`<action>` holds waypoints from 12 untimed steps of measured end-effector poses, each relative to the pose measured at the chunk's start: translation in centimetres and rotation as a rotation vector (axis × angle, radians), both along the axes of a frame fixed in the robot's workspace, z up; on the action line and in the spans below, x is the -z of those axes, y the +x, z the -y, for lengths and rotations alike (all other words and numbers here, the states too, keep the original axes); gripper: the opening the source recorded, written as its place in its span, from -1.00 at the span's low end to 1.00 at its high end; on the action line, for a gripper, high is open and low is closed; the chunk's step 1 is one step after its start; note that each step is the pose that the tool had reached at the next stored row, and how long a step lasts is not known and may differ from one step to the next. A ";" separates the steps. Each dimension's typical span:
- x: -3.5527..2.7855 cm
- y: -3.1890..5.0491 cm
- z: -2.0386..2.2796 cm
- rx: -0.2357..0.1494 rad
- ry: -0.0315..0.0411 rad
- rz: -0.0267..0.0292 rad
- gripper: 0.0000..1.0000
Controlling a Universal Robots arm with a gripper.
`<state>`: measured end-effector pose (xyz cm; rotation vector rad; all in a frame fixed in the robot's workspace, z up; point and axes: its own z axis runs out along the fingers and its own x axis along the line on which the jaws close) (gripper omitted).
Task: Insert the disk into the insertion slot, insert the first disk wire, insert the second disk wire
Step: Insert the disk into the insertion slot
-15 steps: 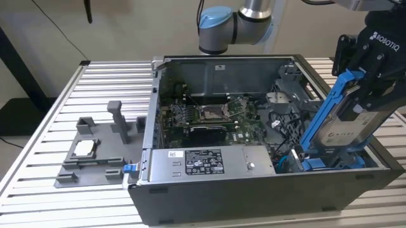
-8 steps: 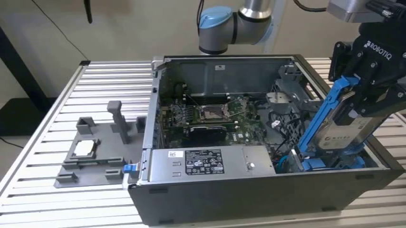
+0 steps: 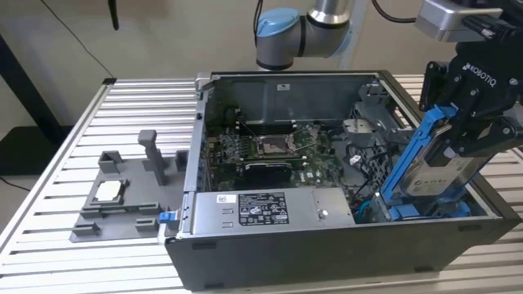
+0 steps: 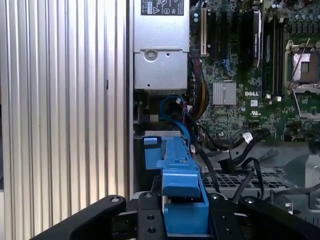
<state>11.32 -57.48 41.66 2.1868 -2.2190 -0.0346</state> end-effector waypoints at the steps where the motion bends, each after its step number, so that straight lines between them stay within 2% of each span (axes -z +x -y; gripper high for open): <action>1: 0.09 0.02 -0.01 0.000 0.0008 0.0000 -0.35; 9: 0.66 0.36 -0.07 0.000 0.0046 0.0000 -0.35; 12: 1.13 0.39 -0.10 0.000 0.0071 0.0000 -0.35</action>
